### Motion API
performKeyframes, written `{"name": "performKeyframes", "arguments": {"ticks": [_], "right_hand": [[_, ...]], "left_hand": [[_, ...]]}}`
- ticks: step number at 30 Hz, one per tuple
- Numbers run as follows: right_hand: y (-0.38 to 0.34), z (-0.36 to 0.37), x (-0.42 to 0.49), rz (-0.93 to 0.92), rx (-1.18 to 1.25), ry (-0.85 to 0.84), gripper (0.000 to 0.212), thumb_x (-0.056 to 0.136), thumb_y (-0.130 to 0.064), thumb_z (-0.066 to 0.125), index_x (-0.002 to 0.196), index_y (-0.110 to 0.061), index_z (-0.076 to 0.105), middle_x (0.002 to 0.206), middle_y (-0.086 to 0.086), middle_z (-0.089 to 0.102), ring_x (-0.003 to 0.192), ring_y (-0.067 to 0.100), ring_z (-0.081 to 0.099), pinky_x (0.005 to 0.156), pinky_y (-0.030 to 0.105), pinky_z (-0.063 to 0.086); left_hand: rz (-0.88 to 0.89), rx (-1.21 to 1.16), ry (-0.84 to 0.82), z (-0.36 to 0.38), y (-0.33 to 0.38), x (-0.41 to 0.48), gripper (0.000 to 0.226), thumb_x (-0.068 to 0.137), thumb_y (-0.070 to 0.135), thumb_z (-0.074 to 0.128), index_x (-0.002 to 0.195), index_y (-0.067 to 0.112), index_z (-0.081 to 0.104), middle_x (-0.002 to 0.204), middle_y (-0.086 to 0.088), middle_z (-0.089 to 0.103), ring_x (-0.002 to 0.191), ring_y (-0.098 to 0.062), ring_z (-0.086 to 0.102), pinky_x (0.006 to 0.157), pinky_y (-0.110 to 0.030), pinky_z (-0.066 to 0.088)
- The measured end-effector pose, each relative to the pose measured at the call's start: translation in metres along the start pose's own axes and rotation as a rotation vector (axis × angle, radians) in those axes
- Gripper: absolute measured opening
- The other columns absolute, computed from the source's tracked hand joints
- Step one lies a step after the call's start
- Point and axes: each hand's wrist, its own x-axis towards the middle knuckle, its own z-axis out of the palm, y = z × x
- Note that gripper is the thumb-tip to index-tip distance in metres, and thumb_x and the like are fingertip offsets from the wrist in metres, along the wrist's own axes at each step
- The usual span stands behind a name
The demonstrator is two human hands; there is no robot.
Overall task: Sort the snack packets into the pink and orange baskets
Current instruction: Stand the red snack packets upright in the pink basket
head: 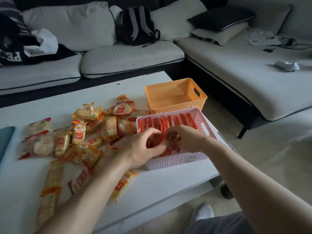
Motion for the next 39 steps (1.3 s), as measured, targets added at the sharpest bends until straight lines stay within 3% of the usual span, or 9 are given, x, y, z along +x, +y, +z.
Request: {"name": "performKeyframes", "arguments": {"ticks": [6, 10, 14, 18, 25, 29, 32, 36, 39], "right_hand": [[-0.007, 0.018, 0.005, 0.215, -0.129, 0.265, 0.016, 0.092, -0.019, 0.064, 0.08, -0.009, 0.07, 0.074, 0.003, 0.069, 0.07, 0.022, 0.07, 0.065, 0.04, 0.063], [-0.016, 0.017, 0.003, 0.103, -0.024, 0.024, 0.04, 0.091, 0.003, 0.05, 0.115, -0.018, 0.075, 0.107, 0.0, 0.074, 0.096, 0.022, 0.069, 0.086, 0.038, 0.059], [-0.012, 0.015, 0.007, 0.142, -0.077, -0.063, 0.033, 0.096, -0.002, 0.048, 0.114, -0.015, 0.073, 0.101, 0.004, 0.073, 0.086, 0.021, 0.069, 0.076, 0.033, 0.06], [-0.032, 0.002, 0.008, 0.133, -0.197, 0.167, 0.024, 0.098, -0.01, 0.05, 0.092, -0.01, 0.072, 0.079, 0.002, 0.071, 0.07, 0.018, 0.071, 0.061, 0.03, 0.061], [-0.137, 0.021, 0.03, -0.093, -0.055, 0.291, 0.022, 0.085, -0.018, 0.05, 0.068, -0.022, 0.063, 0.079, 0.004, 0.067, 0.07, 0.028, 0.063, 0.056, 0.033, 0.046], [-0.166, 0.045, 0.069, -0.124, -0.113, 0.181, 0.027, 0.089, -0.002, 0.052, 0.104, -0.007, 0.074, 0.106, 0.011, 0.074, 0.095, 0.031, 0.068, 0.081, 0.041, 0.059], [-0.156, 0.043, 0.105, -0.07, -0.261, 0.105, 0.033, 0.096, -0.013, 0.059, 0.129, -0.007, 0.063, 0.128, 0.011, 0.066, 0.112, 0.028, 0.064, 0.08, 0.024, 0.054], [-0.135, 0.02, 0.152, 0.046, -0.57, 0.015, 0.028, 0.092, -0.017, 0.059, 0.12, -0.012, 0.063, 0.113, 0.004, 0.068, 0.094, 0.022, 0.065, 0.085, 0.037, 0.059], [-0.121, -0.003, 0.174, 0.124, -0.539, -0.074, 0.04, 0.095, -0.014, 0.06, 0.135, -0.009, 0.058, 0.128, 0.008, 0.062, 0.111, 0.025, 0.061, 0.096, 0.036, 0.053]], "left_hand": [[-0.005, 0.131, 0.168, 0.015, 0.014, 0.005, 0.034, 0.089, 0.059, 0.063, 0.114, 0.044, 0.045, 0.079, 0.014, 0.069, 0.066, -0.001, 0.065, 0.051, -0.021, 0.05], [-0.104, 0.295, 0.117, 0.013, 0.021, 0.008, 0.043, 0.089, 0.05, 0.067, 0.122, 0.043, 0.042, 0.082, 0.009, 0.066, 0.066, -0.011, 0.064, 0.047, -0.028, 0.044], [-0.142, 0.285, 0.101, 0.007, 0.019, 0.008, 0.05, 0.092, 0.063, 0.056, 0.134, 0.037, 0.054, 0.111, 0.009, 0.046, 0.094, -0.014, 0.054, 0.059, -0.028, 0.041], [-0.077, 0.22, 0.127, -0.013, 0.009, -0.006, 0.047, 0.094, 0.056, 0.056, 0.137, 0.038, 0.059, 0.105, 0.012, 0.045, 0.098, -0.012, 0.054, 0.08, -0.038, 0.054], [-0.195, 0.084, 0.197, -0.073, -0.052, -0.066, 0.006, 0.087, 0.037, 0.07, 0.086, 0.031, 0.07, 0.082, 0.008, 0.067, 0.077, -0.008, 0.063, 0.072, -0.035, 0.052], [-0.403, 0.032, 0.268, -0.105, -0.098, -0.101, 0.012, 0.082, 0.044, 0.067, 0.085, 0.033, 0.071, 0.088, 0.01, 0.073, 0.083, -0.01, 0.069, 0.079, -0.037, 0.056], [-0.465, 0.071, 0.275, -0.121, -0.117, -0.102, 0.02, 0.092, 0.041, 0.064, 0.107, 0.03, 0.073, 0.106, 0.008, 0.074, 0.1, -0.016, 0.068, 0.091, -0.039, 0.054], [-0.377, 0.113, 0.275, -0.127, -0.119, -0.066, 0.013, 0.095, 0.025, 0.063, 0.104, 0.032, 0.07, 0.102, 0.011, 0.07, 0.099, -0.016, 0.067, 0.088, -0.037, 0.055], [-0.224, 0.097, 0.189, -0.121, -0.105, -0.02, 0.02, 0.097, 0.017, 0.059, 0.108, 0.027, 0.072, 0.113, 0.007, 0.071, 0.105, -0.014, 0.065, 0.093, -0.036, 0.054]]}}
